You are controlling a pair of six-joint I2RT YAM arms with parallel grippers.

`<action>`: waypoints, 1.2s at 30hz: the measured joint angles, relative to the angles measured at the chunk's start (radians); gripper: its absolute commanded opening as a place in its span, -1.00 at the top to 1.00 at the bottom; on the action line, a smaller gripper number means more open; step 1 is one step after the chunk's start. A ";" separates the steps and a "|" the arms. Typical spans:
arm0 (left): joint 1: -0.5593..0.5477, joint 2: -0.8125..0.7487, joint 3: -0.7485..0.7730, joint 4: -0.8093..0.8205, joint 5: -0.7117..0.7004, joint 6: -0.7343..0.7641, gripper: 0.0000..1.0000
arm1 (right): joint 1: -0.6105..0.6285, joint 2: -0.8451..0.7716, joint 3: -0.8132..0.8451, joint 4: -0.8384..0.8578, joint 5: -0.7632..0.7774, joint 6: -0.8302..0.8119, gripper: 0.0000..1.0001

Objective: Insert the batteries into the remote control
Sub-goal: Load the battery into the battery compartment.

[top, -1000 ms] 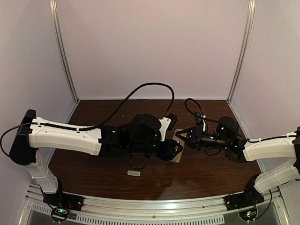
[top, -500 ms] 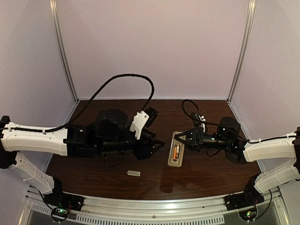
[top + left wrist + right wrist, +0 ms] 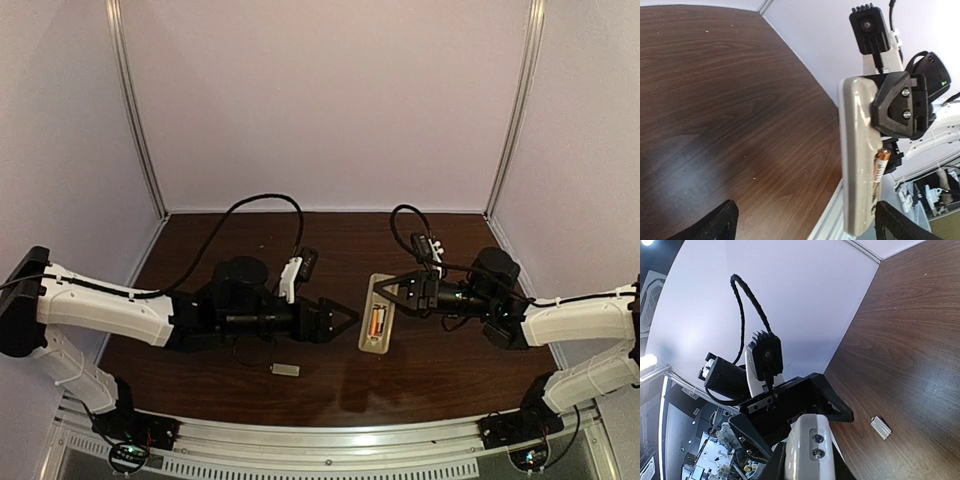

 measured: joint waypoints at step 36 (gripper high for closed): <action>0.001 0.201 0.039 0.378 0.171 -0.405 -0.57 | 0.048 -0.016 0.000 -0.027 0.057 -0.113 1.00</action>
